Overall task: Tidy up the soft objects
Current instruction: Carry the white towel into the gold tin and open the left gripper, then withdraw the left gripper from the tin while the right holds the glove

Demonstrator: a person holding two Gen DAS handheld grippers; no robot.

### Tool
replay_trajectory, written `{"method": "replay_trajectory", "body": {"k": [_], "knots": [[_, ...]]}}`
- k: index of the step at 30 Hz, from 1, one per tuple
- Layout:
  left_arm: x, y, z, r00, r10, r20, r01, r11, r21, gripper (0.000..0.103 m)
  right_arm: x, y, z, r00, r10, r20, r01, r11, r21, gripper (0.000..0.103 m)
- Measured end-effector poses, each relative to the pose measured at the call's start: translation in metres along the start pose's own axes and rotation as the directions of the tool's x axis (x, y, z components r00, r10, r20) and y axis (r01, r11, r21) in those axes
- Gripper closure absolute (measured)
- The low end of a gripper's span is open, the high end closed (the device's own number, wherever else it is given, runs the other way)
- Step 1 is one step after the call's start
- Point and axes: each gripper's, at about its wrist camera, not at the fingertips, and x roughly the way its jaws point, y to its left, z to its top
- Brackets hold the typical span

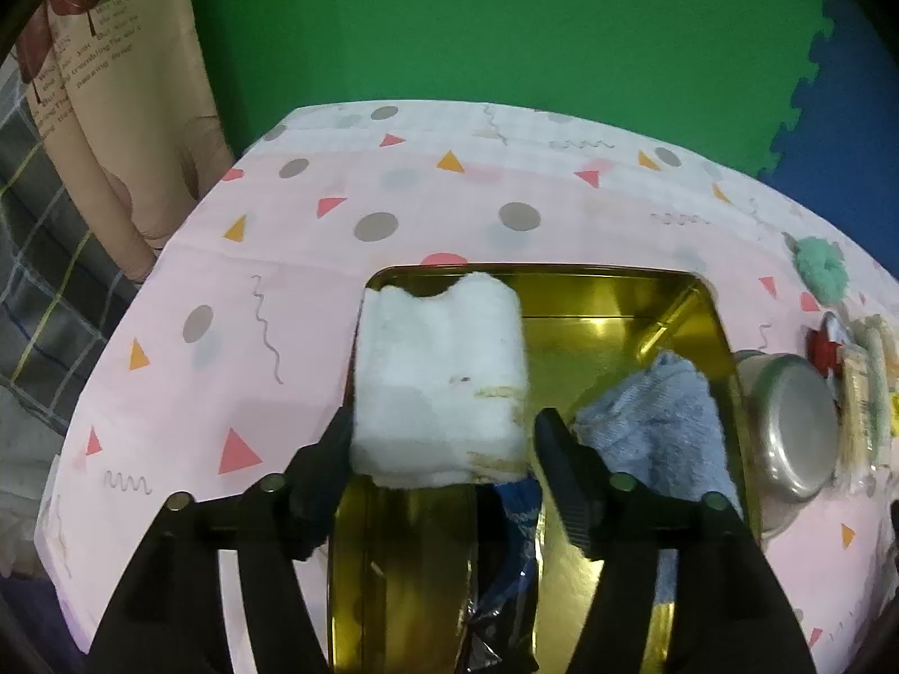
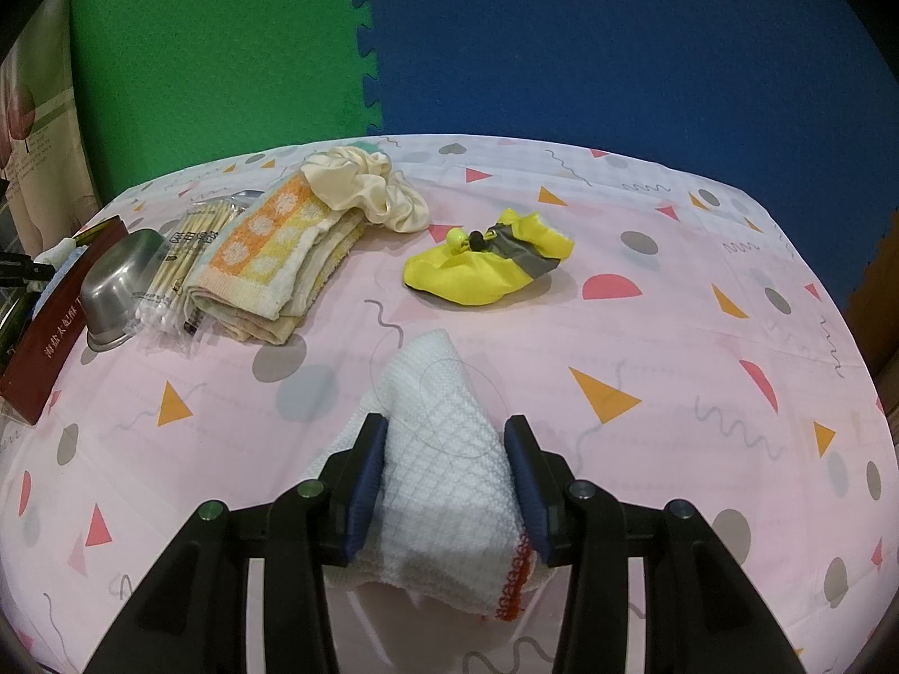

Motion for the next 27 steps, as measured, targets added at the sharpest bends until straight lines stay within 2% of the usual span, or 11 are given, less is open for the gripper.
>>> {"method": "replay_trajectory", "body": {"k": [9,13,20,27], "knots": [[-0.025,-0.006,-0.010,0.999,-0.020,0.044,0.019,1.000,0.006,0.034,0.000,0.000,0.000,1.000,0.000,-0.001,0.000,1.000,0.000,0.058],[-0.041,-0.016,-0.024,0.996,0.016,0.091,-0.017,1.000,0.011,0.034,0.000,0.000,0.001,1.000,0.000,-0.001,0.000,1.000,0.000,0.058],[-0.066,-0.034,-0.052,0.989,0.011,0.145,-0.015,1.000,0.027,0.030,0.000,0.000,0.001,1.000,0.000,-0.001,0.000,1.000,0.000,0.058],[-0.082,-0.035,-0.079,0.979,0.044,0.201,-0.040,0.999,-0.023,0.028,0.000,0.001,0.001,1.000,0.000,-0.002,0.000,1.000,0.000,0.058]]}}
